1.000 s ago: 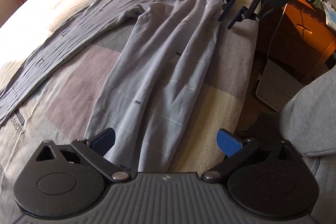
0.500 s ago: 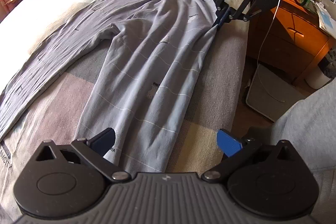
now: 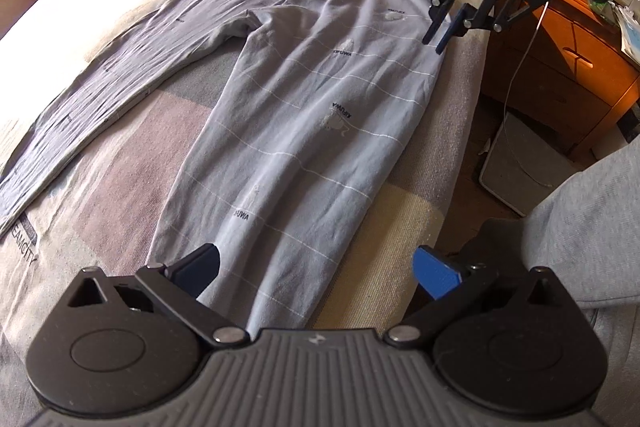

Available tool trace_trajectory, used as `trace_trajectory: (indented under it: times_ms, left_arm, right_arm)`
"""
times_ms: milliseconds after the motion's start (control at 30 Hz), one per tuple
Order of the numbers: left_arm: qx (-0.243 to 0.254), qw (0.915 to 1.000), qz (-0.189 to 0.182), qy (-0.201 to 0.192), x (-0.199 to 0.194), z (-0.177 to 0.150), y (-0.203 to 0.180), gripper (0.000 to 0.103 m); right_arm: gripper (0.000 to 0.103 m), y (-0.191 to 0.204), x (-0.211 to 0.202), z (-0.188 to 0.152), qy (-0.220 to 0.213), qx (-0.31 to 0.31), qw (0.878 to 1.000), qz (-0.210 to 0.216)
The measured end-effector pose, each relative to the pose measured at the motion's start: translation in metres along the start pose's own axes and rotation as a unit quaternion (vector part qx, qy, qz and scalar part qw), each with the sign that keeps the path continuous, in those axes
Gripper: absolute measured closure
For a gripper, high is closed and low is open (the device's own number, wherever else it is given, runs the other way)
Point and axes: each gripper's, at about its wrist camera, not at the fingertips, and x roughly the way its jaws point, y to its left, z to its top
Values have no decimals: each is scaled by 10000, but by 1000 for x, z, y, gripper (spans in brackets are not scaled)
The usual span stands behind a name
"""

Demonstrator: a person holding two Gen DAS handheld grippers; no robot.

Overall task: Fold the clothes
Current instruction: 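Pull the light grey garment straight with the right tool while the left tool hovers above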

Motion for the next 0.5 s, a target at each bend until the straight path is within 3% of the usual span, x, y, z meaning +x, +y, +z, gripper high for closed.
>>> trace_trajectory:
  times_ms: [167,300,367,500]
  left_arm:
    - [10,9999,134,104,-10,-24,4,1]
    - [-96,9995,173,230,-14,-45,9,1]
    - [-169,9993,183,293,-16,-55,11,1]
    - [-233,9989,241,319,-19,-75,15,1]
  right_arm:
    - [92,0,6,53,-737,-278,9969,-47]
    - [85,12,10,97,-1196,-587,9910,89]
    - [77,19,14,114,-1322,-808,9878,145]
    - [75,29,24,136,-1318,-1246,9833,171]
